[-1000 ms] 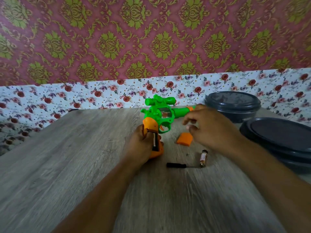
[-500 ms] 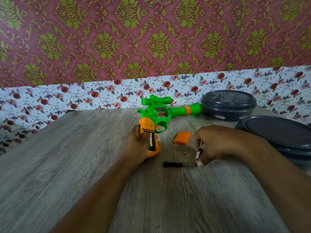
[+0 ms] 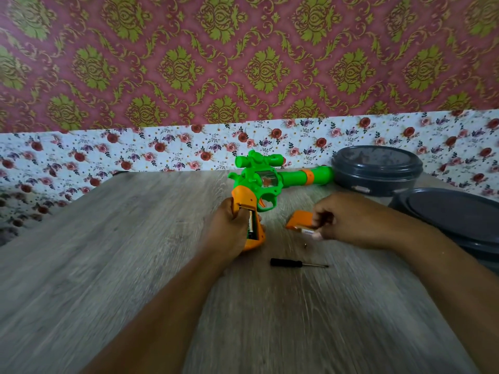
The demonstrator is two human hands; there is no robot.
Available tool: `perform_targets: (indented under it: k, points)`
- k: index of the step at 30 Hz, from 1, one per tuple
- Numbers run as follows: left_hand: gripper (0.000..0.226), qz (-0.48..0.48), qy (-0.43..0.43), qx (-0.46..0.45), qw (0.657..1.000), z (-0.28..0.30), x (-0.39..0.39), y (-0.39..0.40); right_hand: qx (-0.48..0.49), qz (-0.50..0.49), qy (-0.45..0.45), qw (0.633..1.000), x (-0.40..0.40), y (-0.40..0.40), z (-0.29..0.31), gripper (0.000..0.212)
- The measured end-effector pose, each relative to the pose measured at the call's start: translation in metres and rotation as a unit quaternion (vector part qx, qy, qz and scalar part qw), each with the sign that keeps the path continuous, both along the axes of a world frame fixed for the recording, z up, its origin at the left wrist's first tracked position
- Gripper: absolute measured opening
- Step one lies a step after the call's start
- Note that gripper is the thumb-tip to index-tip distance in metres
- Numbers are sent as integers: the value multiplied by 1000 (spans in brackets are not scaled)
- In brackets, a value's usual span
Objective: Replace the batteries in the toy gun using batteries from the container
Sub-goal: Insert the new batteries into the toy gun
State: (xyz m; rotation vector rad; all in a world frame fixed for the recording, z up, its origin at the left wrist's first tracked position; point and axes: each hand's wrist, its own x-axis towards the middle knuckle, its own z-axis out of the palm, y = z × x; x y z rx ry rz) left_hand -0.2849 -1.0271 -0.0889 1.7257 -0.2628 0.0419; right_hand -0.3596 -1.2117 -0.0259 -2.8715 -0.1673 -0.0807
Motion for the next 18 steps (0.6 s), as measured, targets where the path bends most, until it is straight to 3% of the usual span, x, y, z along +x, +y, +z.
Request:
perform_targets:
  k: [6, 13, 18]
  points:
    - [14, 1, -1, 12, 1000, 2, -1, 1, 106, 93, -72, 987, 0, 63, -28, 15]
    - [15, 10, -1, 40, 999, 7, -6, 2, 238, 72, -135, 959, 6, 75, -45, 21]
    - [15, -3, 9, 8, 1000, 4, -3, 3, 241, 87, -139, 957, 6, 77, -44, 20]
